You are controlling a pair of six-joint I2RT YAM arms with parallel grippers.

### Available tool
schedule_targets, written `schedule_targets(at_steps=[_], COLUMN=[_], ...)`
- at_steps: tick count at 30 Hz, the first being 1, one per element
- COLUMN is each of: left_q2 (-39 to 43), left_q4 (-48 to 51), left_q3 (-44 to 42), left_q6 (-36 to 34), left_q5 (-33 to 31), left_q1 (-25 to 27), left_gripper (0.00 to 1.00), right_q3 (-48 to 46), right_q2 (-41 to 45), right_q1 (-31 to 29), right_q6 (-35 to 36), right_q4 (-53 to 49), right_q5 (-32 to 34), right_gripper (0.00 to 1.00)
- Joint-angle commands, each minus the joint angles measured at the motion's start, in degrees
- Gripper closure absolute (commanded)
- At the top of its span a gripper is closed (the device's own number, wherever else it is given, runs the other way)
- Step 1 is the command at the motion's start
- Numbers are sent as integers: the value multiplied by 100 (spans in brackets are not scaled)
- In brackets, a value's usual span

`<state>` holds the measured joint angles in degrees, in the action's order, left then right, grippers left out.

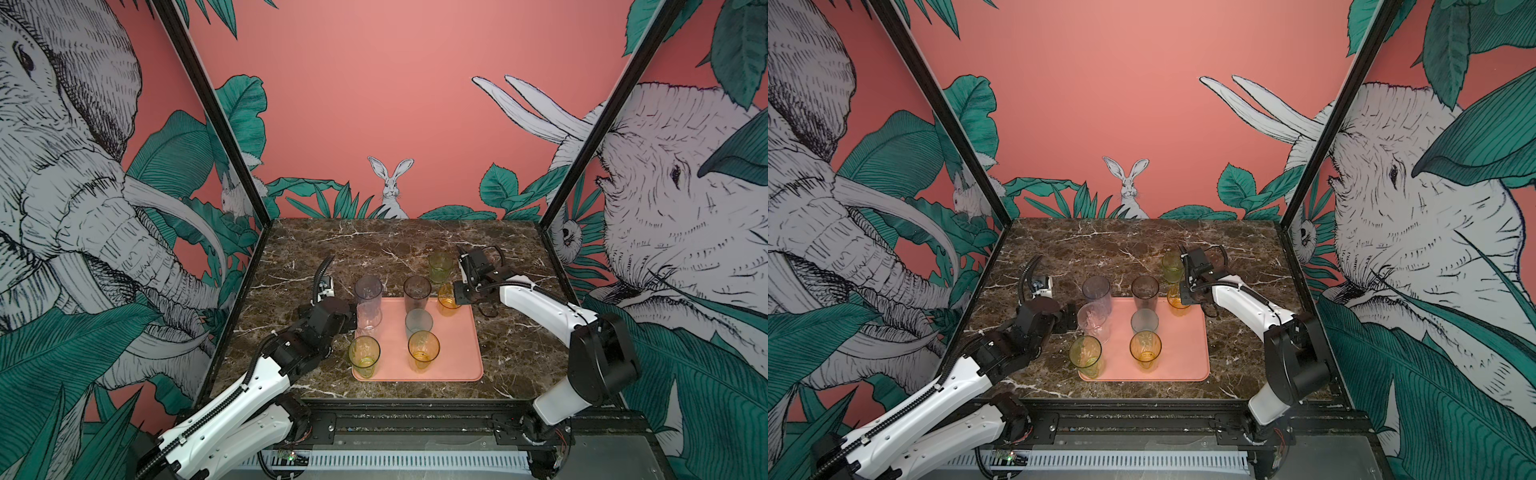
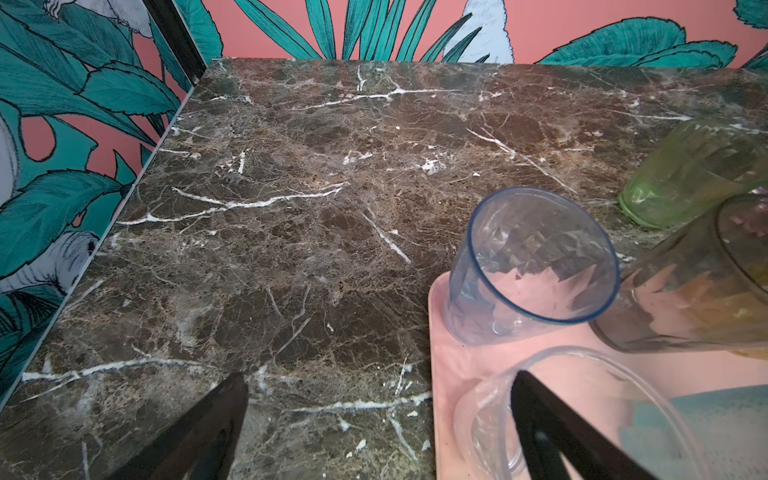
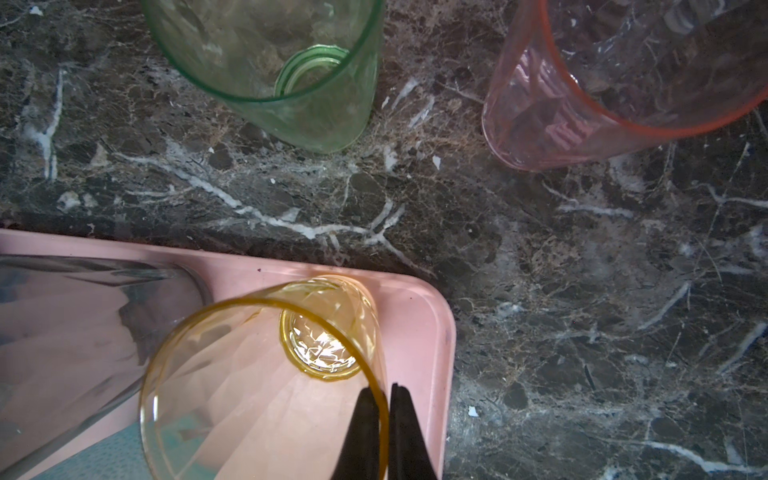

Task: Place the glasses into the tray
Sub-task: 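Open the right gripper and release the yellow glass on the tray, then move the right gripper over the green glass beyond the tray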

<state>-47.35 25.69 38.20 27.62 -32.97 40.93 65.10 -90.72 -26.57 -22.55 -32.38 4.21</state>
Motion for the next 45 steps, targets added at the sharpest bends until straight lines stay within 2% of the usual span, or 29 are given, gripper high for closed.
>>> schedule_targets(at_steps=[1,6,12,19,30,45], left_q2=[-3,-26,-62,-65,65,138], left_q4=[-86,-103,-100,-91,66,103], left_q3=[12,28,74,110,94,49], left_q6=[53,37,17,11,18,51], left_q5=[0,8,23,36,-42,-52], left_q1=[-32,-32,-32,-32,-32,-32], left_gripper=[1,1,1,1,1,1], right_q3=[145,183,409,870,1863,2850], right_q2=[-21,52,154,240,-55,-965], right_q1=[12,12,19,17,122,529], right_q6=[-32,-22,-14,108,280,363], right_q4=[-143,-181,-345,-554,-673,-798], right_q5=[100,123,118,211,301,-176], right_gripper=[92,79,67,58,54,52])
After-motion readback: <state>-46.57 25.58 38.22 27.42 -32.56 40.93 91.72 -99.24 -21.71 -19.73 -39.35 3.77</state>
